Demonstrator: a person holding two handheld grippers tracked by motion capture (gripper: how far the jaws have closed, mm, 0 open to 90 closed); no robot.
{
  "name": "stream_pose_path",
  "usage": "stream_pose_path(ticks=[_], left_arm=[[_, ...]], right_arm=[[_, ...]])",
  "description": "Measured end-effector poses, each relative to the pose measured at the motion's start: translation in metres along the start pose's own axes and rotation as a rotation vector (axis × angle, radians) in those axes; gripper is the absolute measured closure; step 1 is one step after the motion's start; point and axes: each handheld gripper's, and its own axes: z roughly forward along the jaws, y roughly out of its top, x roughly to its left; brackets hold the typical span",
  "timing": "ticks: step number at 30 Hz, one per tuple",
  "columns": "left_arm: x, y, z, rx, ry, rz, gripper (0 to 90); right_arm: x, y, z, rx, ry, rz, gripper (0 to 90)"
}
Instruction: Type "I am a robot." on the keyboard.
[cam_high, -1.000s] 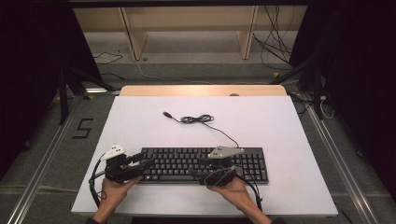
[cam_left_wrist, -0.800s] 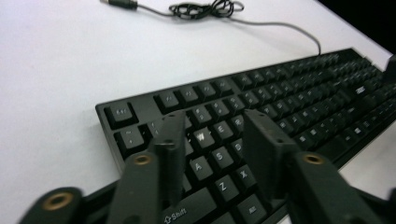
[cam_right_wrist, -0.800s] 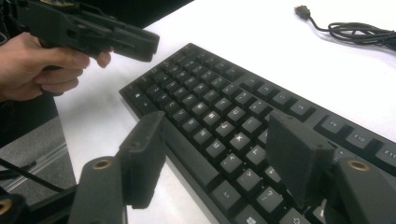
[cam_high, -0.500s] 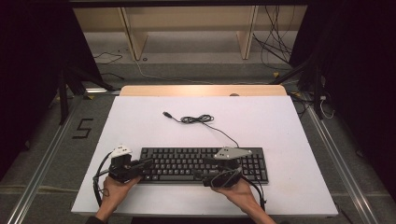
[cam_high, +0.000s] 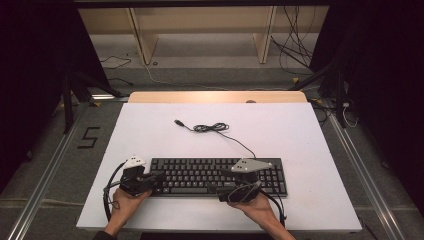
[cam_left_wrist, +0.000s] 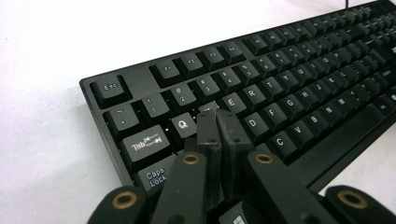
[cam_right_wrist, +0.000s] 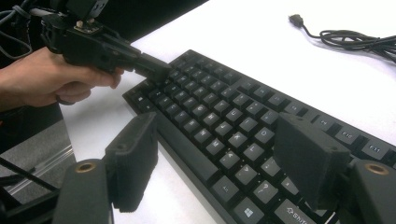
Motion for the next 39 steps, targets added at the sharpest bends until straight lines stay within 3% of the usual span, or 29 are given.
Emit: stream_pose_path(ticks=[7,17,26,34,39], left_arm=[[0.001,-0.001,0.004,0.033,0.008,0.007,88.8],[0.002,0.000,0.004,0.030,-0.007,-0.005,88.8],[-0.001,0.003,-0.013,-0.077,-0.044,-0.014,75.1],[-0.004,0.004,-0.018,-0.140,-0.074,-0.027,49.9],[-0.008,0.004,-0.021,-0.182,-0.094,-0.011,42.2]], right_arm=[[0.001,0.000,0.001,0.001,0.002,-0.003,31.4],[0.001,0.000,0.001,0.002,-0.001,-0.004,31.5],[0.000,0.000,0.002,-0.006,-0.009,-0.003,31.3],[-0.001,-0.001,0.007,-0.010,-0.009,-0.004,30.6],[-0.001,-0.001,0.010,-0.006,-0.006,-0.002,30.5]])
